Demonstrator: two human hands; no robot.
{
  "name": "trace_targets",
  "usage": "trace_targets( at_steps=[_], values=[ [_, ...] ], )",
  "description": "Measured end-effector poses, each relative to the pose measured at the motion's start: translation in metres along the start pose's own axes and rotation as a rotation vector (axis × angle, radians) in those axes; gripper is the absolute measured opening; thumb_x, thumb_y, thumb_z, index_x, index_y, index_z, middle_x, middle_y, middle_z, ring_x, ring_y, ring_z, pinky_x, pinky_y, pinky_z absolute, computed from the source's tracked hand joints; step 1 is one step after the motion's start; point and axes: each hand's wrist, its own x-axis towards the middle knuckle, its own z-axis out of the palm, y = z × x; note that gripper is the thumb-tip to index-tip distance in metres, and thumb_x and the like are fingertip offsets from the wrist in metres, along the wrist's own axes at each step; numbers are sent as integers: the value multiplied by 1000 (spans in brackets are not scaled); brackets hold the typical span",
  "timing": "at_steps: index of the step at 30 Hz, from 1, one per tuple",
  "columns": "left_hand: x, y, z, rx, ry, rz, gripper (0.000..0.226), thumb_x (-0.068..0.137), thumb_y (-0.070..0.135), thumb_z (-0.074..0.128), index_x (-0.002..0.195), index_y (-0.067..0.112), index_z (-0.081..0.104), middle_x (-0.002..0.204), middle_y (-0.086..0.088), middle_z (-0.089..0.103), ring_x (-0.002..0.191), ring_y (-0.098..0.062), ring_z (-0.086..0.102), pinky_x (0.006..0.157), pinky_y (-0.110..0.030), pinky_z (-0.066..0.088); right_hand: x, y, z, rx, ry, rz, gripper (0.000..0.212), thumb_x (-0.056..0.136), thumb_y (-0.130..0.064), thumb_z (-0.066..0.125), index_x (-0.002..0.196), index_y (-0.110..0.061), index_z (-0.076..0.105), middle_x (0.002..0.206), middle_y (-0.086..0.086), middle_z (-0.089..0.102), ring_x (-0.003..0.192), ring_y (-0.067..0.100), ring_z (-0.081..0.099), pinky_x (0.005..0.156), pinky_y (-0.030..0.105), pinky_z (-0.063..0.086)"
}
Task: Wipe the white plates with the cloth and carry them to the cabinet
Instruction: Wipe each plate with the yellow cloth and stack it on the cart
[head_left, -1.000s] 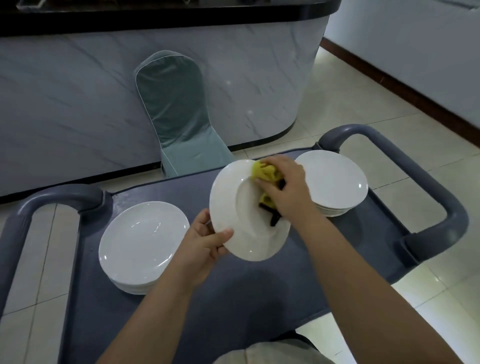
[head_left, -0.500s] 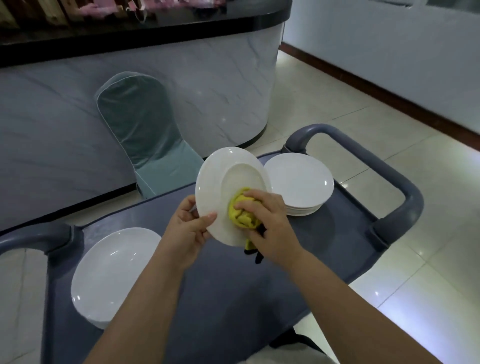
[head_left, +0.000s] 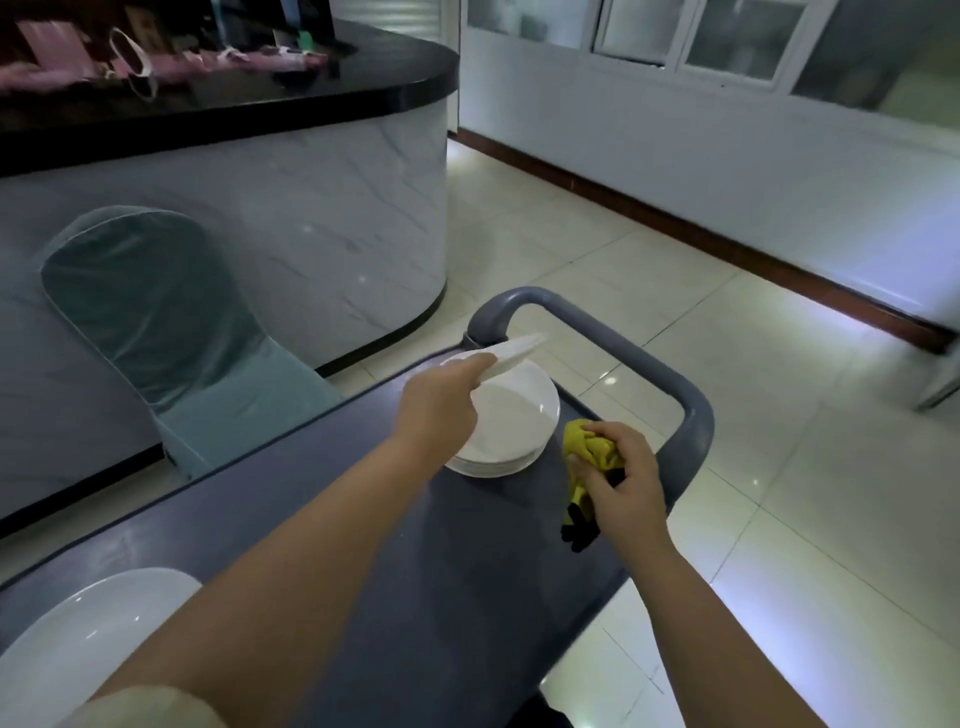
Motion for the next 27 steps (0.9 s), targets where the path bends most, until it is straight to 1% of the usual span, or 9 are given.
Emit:
trace_targets(
  at_steps=[5, 8, 11, 13, 16, 18, 21, 25, 27],
  values=[
    [6, -9, 30, 121, -122, 174, 51, 79, -7, 59, 126, 13, 64, 106, -14, 71, 92, -38, 66, 76, -43, 51, 4, 8, -10, -16, -19, 25, 45, 84, -18, 72, 102, -56, 55, 109, -27, 54, 108, 15, 53, 93, 44, 47],
    [-7, -19, 47, 143, -234, 215, 46, 80, -5, 62, 122, 13, 66, 106, -10, 71, 95, -33, 65, 77, -38, 49, 5, 10, -6, -17, -65, 39, 44, 85, -19, 71, 103, -56, 54, 111, -25, 53, 110, 18, 51, 93, 43, 47],
    [-22, -30, 58, 18, -384, 80, 25, 90, 5, 60, 110, 17, 68, 102, 0, 63, 98, -22, 59, 83, -33, 48, 4, 18, -3, -26, -106, 59, 41, 84, -18, 71, 103, -51, 56, 114, -15, 55, 112, 18, 48, 94, 41, 46],
    [-31, -35, 64, 35, -380, 102, 23, 87, 2, 65, 106, 13, 70, 99, -2, 62, 97, -24, 59, 77, -33, 50, 2, 23, -3, -41, -133, 80, 40, 84, -17, 72, 103, -49, 56, 116, -13, 56, 113, 17, 47, 94, 41, 45],
    [-39, -36, 70, 113, -324, 205, 40, 65, -8, 79, 100, 12, 76, 91, -7, 68, 84, -32, 63, 67, -36, 52, -1, 31, 1, -52, -159, 101, 35, 84, -17, 72, 105, -43, 59, 115, -14, 55, 111, 19, 48, 93, 40, 46],
    [-42, -32, 71, 134, -310, 206, 40, 68, -6, 78, 103, 14, 75, 97, -8, 69, 88, -33, 62, 74, -40, 50, -2, 33, 7, -66, -184, 104, 31, 84, -18, 72, 106, -38, 61, 114, -14, 55, 112, 19, 49, 92, 37, 47],
    [-54, -31, 63, 184, -319, 129, 33, 86, 8, 64, 117, 19, 68, 116, -6, 63, 110, -31, 54, 90, -41, 36, -5, 27, 24, -71, -208, 68, 29, 83, -21, 73, 107, -33, 62, 112, -19, 54, 111, 16, 48, 90, 32, 45],
    [-81, -45, 25, 189, -108, -27, 24, 81, 15, 72, 105, 16, 72, 104, -6, 67, 99, -33, 60, 83, -44, 40, -8, 3, 63, -44, -311, -63, 29, 81, -24, 74, 108, -29, 63, 112, -16, 56, 107, 20, 49, 90, 24, 41],
    [-98, -62, -5, 234, -36, -131, 25, 83, 18, 71, 107, 17, 71, 104, -5, 66, 100, -32, 58, 83, -44, 40, -12, -14, 90, -55, -403, -152, 31, 81, -23, 74, 109, -28, 63, 115, -11, 56, 106, 21, 48, 91, 16, 33]
  ],
)
